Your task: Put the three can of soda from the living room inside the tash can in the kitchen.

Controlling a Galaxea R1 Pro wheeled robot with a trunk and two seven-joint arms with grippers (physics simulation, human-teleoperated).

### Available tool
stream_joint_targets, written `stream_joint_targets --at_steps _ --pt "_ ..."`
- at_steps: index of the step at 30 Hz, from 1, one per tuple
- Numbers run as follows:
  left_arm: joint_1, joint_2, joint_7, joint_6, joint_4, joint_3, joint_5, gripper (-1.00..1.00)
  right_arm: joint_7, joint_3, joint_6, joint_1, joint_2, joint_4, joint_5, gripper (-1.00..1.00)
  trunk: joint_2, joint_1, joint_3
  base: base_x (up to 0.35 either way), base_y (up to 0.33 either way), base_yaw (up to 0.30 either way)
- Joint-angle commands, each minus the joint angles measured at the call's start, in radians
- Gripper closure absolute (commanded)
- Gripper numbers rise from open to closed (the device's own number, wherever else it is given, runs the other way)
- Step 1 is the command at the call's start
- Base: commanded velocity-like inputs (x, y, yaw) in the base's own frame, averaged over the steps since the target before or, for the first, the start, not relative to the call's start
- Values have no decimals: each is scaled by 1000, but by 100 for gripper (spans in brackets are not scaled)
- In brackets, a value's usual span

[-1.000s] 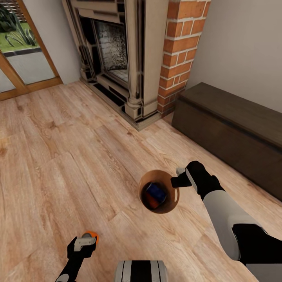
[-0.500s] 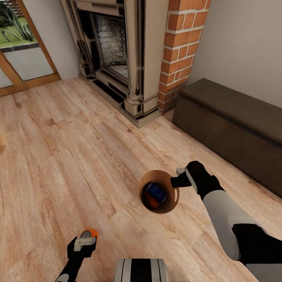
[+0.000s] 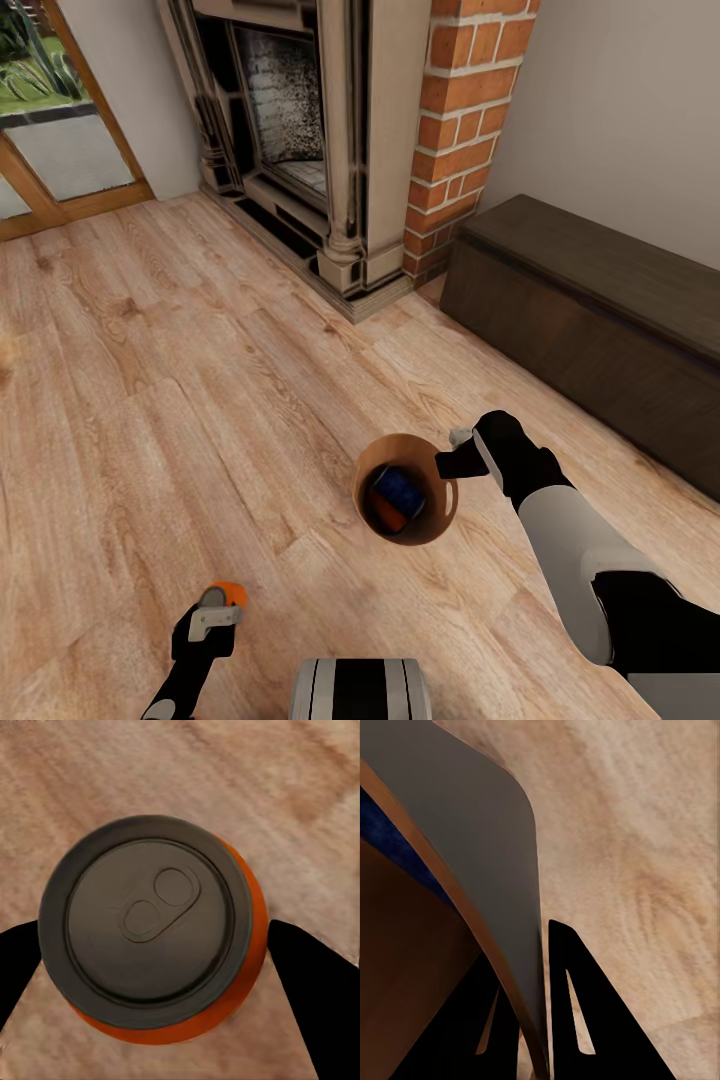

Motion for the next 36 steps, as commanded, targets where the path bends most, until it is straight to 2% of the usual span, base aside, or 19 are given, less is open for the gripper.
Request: stream_joint_targets --at_steps 1,6,14,26,27,28,31,33,35,36 --pt "0 0 1 0 0 0 -1 100 2 -1 4 0 0 0 -32 100 0 0 0 0 0 0" --pt "0 -1 1 1 1 1 -2 100 2 1 4 1 1 0 -32 100 0 0 0 0 0 0" --pt "-1 -1 -1 5 2 0 -3 100 2 4 4 1 2 0 -32 100 2 -4 31 0 0 0" --pt "-2 -1 -9 16 -7 -1 -1 100 3 6 4 1 1 1 -32 100 85 -49 69 0 0 0" --pt "-9 2 -9 71 -42 1 5 100 3 5 4 1 0 1 -32 100 92 -53 72 0 0 0" --pt "-11 3 -10 86 -57 1 7 100 3 4 4 1 0 2 -33 100 99 -57 75 0 0 0" --pt "-16 9 -14 189 -188 4 10 100 3 2 4 1 0 3 -34 100 120 -69 84 0 0 0" --pt "-15 12 -16 316 -366 7 11 100 3 0 4 1 -1 5 -35 100 134 -76 91 0 0 0" --pt "-13 15 -19 473 -605 8 12 100 3 -1 4 1 -1 17 -35 100 148 -84 97 0 0 0" --pt "-12 16 -21 515 -667 8 12 100 3 -1 4 1 -1 21 -35 100 155 -88 100 0 0 0"
